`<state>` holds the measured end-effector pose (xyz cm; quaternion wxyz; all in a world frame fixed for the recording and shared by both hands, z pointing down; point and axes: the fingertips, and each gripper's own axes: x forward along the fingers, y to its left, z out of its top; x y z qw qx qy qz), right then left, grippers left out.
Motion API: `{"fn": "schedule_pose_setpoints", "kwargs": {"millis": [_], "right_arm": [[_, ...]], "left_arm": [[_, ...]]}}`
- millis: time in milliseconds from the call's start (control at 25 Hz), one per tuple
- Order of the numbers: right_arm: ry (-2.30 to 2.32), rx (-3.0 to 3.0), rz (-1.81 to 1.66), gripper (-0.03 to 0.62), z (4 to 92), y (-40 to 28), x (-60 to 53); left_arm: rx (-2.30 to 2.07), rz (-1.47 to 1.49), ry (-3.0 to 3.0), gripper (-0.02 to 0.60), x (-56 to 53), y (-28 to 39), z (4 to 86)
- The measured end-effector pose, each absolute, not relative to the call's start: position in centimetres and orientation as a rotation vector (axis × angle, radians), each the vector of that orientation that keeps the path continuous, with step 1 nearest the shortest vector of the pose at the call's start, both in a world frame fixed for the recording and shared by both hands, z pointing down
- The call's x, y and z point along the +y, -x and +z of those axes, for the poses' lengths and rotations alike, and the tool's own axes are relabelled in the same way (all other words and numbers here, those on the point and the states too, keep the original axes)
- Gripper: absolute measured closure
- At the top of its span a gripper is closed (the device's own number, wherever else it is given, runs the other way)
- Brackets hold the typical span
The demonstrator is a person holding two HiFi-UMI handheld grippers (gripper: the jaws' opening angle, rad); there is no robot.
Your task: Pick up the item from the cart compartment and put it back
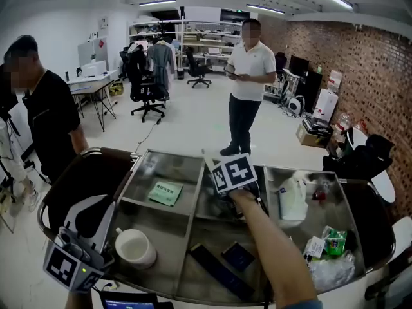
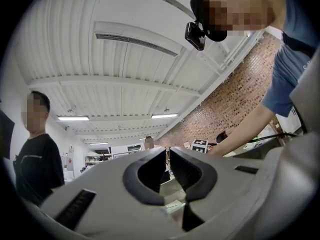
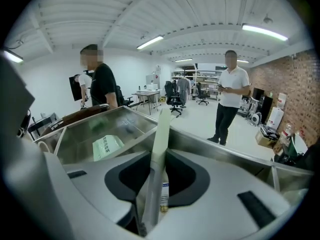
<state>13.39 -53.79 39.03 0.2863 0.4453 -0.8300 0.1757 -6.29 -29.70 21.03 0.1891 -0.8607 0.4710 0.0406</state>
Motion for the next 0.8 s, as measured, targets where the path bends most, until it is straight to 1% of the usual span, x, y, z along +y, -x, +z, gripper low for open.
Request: {"fn": "schedule_pose_setpoints", "kwargs": {"millis": [560,800], "right_arm": [[-1.277,-2.273,0.467,0.507,37.3,-14.4,-53.4],[-1.339,-2.341,0.404,0.508,34.6,-14.0,-52.9]], "left_arm": [[1.301,0.109,2.395,0.548,-29.8,6.3,21.2],[1.286,0.127,2.392,0.548,-29.3,6.6,21.0]]}}
